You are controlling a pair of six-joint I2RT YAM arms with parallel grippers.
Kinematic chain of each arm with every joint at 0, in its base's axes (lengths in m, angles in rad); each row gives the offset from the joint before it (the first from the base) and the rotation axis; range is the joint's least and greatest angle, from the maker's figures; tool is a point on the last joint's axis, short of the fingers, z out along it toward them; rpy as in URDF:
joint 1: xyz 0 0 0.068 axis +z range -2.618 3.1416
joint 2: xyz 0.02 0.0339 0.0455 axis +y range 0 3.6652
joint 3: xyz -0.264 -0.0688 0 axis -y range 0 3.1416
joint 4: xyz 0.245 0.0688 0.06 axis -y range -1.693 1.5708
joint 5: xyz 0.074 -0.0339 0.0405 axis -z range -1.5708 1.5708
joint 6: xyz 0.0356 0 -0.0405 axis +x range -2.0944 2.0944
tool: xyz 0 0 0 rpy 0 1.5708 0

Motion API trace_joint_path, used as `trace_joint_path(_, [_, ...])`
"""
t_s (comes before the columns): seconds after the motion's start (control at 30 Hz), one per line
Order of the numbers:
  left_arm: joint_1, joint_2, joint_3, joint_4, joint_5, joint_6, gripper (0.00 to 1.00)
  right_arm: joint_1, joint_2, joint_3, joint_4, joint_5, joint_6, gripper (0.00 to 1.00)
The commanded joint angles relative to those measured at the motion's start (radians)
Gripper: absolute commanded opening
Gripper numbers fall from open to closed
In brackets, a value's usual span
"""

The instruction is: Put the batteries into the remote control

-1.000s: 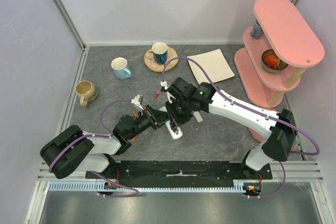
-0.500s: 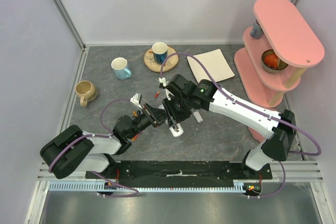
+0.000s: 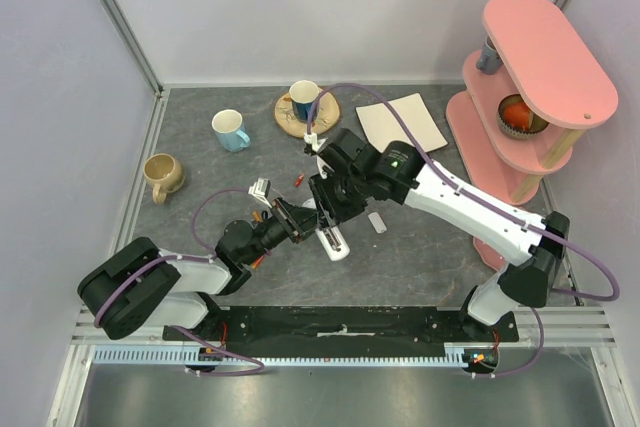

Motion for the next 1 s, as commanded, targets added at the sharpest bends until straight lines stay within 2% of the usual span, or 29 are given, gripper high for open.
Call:
trace_joint_path(0.0, [-0.005,0.014,0.012,0.381,-0.014,-0.023,0.02,-0.002,-0.062,0.105,-0.013,0.051,-0.029,0.45])
trace_joint_path(0.03, [-0.005,0.017,0.012,0.381,-0.014,-0.029,0.02,-0.003,-0.074,0.103,-0.002,0.082,-0.038,0.45])
trace_joint_path(0.13, [-0.005,0.02,0.017,0.381,-0.001,-0.058,0.02,-0.002,-0.206,-0.051,0.161,0.203,-0.061,0.46])
trace_joint_path(0.17, [-0.005,0.02,0.02,0.381,0.003,-0.07,0.02,-0.003,-0.32,-0.214,0.319,0.224,-0.064,0.47])
trace_joint_path(0.2, [-0.005,0.019,0.023,0.381,0.014,-0.076,0.02,-0.003,-0.382,-0.298,0.401,0.252,-0.046,0.54])
trace_joint_path(0.27, [-0.005,0.016,0.027,0.381,0.028,-0.095,0.02,-0.017,-0.524,-0.486,0.577,0.222,-0.034,0.69])
trace_joint_path(0.3, [-0.003,0.011,0.029,0.381,0.042,-0.099,0.02,-0.022,-0.557,-0.527,0.61,0.174,-0.05,0.77])
trace_joint_path(0.57, [-0.003,-0.01,0.037,0.38,0.094,-0.118,0.02,-0.034,-0.729,-0.802,0.858,-0.021,-0.017,0.95])
trace_joint_path(0.8, [-0.003,-0.026,0.06,0.38,0.103,-0.136,0.02,-0.04,-0.771,-0.923,1.001,-0.15,0.008,0.97])
trace_joint_path(0.97, [-0.003,-0.04,0.081,0.381,0.118,-0.146,0.02,-0.045,-0.774,-0.972,1.082,-0.193,0.022,0.94])
